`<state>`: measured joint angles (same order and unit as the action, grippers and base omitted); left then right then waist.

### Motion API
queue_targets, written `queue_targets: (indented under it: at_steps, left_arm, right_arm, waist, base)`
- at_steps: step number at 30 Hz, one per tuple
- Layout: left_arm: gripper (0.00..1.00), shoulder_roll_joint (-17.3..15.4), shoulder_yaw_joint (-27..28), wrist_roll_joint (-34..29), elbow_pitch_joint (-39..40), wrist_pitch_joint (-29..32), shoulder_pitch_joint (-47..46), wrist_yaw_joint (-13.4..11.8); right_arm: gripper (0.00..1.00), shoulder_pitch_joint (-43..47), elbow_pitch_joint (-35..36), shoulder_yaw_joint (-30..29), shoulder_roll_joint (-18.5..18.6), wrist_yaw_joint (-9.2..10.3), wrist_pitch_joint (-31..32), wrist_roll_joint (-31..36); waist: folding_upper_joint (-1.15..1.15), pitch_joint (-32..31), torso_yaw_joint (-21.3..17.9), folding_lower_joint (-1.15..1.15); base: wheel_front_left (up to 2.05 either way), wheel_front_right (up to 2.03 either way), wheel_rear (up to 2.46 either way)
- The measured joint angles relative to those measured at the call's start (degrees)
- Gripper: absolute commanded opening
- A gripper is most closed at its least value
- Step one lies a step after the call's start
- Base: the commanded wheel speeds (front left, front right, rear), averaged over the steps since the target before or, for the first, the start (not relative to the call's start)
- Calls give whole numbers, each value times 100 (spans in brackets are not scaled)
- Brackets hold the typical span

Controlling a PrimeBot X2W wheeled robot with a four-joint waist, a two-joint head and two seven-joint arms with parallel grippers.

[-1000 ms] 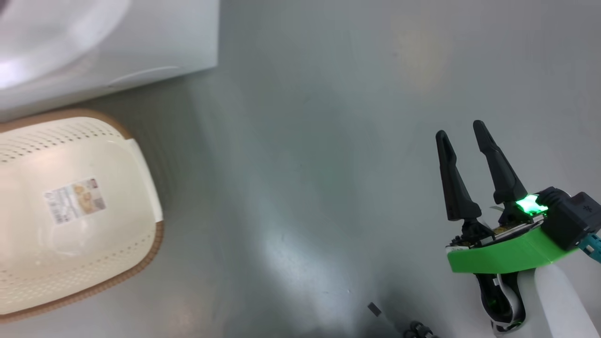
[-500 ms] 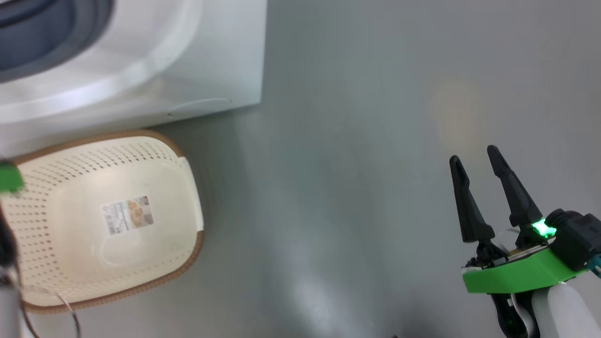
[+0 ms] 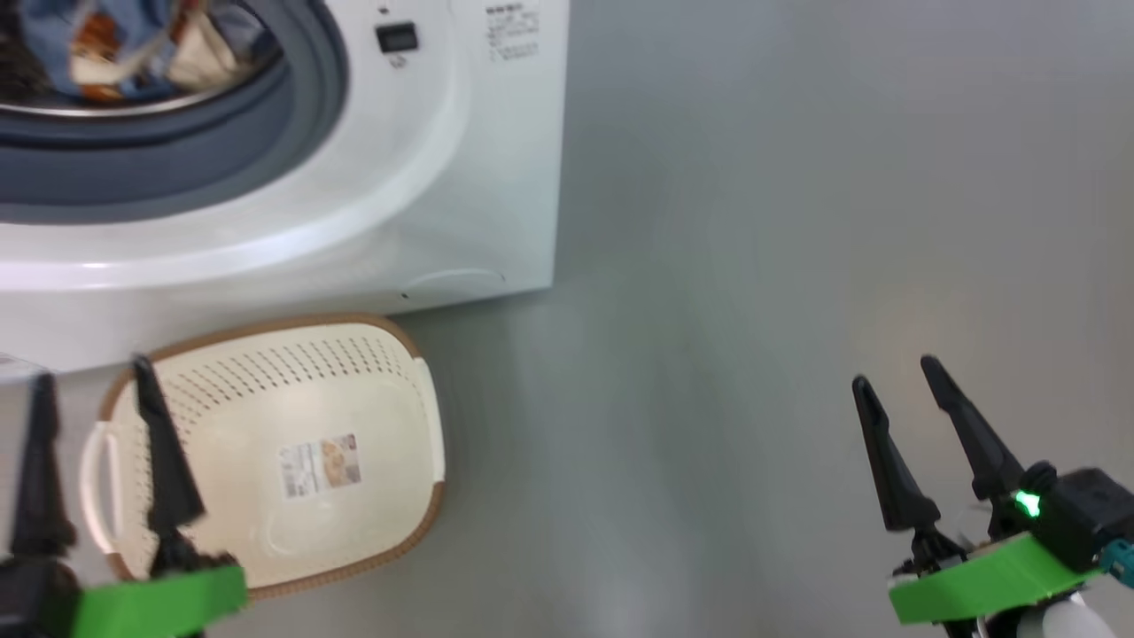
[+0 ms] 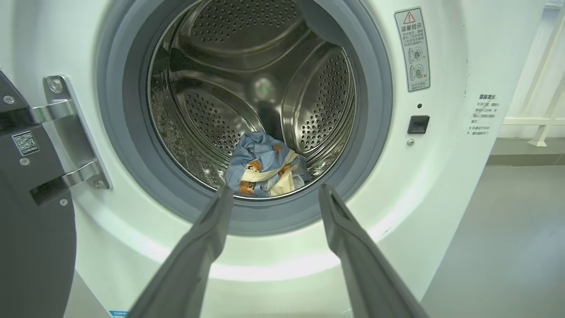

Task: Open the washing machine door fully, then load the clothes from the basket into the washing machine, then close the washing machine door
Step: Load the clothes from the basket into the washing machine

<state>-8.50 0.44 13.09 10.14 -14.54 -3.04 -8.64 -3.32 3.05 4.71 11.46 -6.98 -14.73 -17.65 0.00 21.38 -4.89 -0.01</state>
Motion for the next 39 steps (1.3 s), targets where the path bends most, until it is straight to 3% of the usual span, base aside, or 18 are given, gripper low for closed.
queue_targets:
  at_steps: [13, 26, 39]
  left_arm:
    - [100, 311, -261, -143, 15, 0, 1014, 9]
    - [100, 328, -437, -143, -279, 1, 1728, 346]
    - [100, 305, -411, -136, -378, 1, 1808, 538]
  right_arm:
    - [100, 577, -88, 89, 57, 0, 0, 47]
    - [100, 1150, -211, 275, 12, 0, 0, 96]
    - [100, 1190, -229, 363, -37, 0, 0, 101]
  waist:
    - [0, -968, 311, 0]
    - [0, -2014, 518, 0]
    - [0, -2362, 597, 0]
  base:
    - [0, 0, 0]
    - [0, 0, 0]
    - [0, 0, 0]
